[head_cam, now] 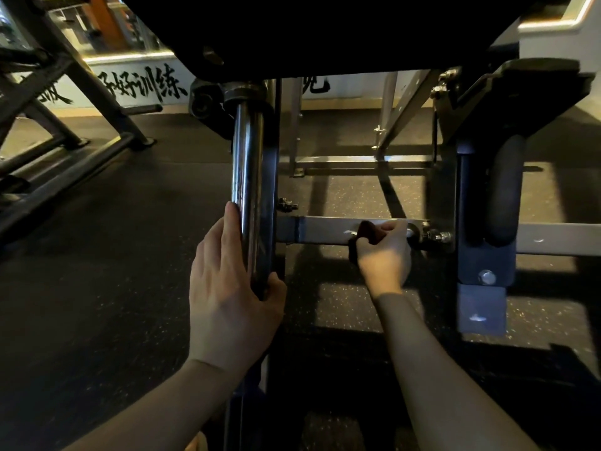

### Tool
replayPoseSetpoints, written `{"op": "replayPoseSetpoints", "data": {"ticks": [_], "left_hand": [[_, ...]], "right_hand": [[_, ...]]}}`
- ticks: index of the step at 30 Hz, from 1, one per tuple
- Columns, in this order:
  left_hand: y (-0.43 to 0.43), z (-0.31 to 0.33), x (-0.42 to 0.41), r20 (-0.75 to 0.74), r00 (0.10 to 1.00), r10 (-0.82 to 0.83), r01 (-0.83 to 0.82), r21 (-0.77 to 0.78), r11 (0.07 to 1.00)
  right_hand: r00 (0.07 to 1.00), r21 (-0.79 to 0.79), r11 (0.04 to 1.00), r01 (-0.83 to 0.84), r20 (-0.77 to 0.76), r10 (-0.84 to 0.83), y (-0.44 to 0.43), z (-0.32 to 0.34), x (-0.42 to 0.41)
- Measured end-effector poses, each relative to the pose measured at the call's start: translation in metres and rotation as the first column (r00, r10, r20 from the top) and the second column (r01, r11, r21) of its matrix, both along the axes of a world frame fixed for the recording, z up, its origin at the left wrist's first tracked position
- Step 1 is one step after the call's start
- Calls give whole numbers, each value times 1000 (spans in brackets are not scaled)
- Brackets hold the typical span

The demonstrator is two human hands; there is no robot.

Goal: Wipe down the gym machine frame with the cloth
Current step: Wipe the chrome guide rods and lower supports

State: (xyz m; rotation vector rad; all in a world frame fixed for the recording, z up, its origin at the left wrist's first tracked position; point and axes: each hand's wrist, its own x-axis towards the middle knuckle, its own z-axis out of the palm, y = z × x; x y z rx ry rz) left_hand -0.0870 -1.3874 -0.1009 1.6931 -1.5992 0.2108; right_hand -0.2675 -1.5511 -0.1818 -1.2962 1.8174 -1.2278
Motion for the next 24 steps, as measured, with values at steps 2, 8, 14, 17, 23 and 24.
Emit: {"op": "replayPoseSetpoints", "data": {"ticks": [2,8,14,17,23,24], "left_hand": [[0,-1,1,-2,1000,2,-2,-2,1000],[-1,1,0,-20,1000,-5,6,16,1000],[0,1,1,-20,1000,-8,8,12,1000],[0,1,1,-13,1000,-7,7,17,1000],[0,2,0,-26,999,-23,23,6,1000],[-1,1,0,-23,999,-23,23,-1,1000]], "right_hand": [[993,-24,998,50,-104,-53,-5,-2,2],[953,-45,988,150,-260,-156,-18,-12,21],[954,-23,998,-57,-297,48,-22,-10,64],[874,-13,955,-296,-408,265,-17,-9,65],[881,29,999,-46,-470,54,-16,-9,0],[899,44,999,32,-437,-9,-15,-11,-5]]}}
